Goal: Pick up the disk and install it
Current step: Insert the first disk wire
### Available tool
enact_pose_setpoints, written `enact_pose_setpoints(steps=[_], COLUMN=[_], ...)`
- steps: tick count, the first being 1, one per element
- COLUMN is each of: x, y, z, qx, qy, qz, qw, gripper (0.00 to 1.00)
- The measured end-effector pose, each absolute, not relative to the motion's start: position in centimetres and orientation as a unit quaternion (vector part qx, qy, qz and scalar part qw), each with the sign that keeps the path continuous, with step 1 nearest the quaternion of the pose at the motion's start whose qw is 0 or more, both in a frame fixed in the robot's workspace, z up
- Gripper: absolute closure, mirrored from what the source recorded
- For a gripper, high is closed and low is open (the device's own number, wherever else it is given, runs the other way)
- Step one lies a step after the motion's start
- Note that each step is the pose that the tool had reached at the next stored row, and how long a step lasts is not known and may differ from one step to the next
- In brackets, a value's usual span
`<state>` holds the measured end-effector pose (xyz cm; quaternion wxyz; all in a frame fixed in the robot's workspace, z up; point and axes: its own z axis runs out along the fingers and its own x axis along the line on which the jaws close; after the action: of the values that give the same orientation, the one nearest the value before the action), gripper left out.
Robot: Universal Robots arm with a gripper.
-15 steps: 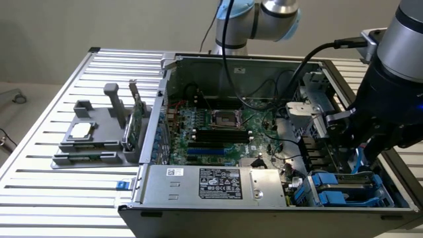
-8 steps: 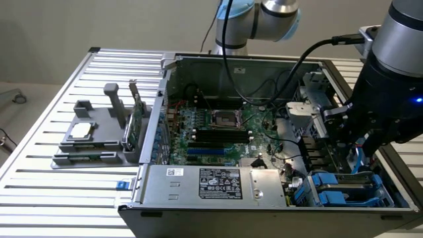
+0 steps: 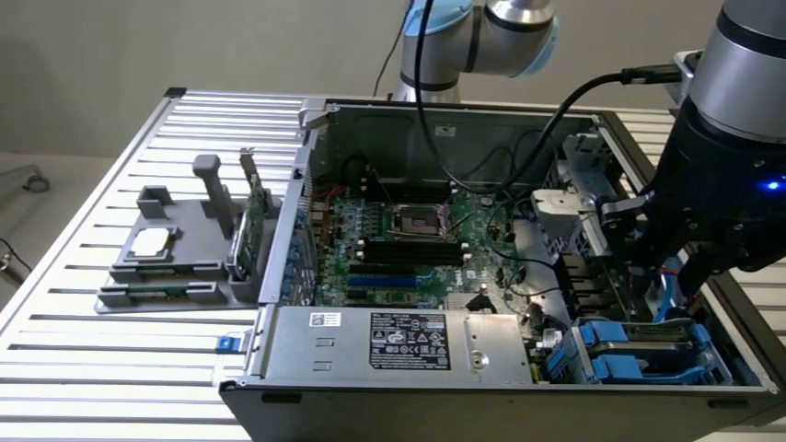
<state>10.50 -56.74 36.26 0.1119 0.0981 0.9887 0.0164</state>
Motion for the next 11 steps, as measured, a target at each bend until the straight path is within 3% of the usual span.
enact_pose_setpoints(steps=[11], x=[10.5], y=[-56.06], z=[35.93], qx=[0.123], qy=[0.986], qz=[0.012], qw=[0.115], gripper=[0.58])
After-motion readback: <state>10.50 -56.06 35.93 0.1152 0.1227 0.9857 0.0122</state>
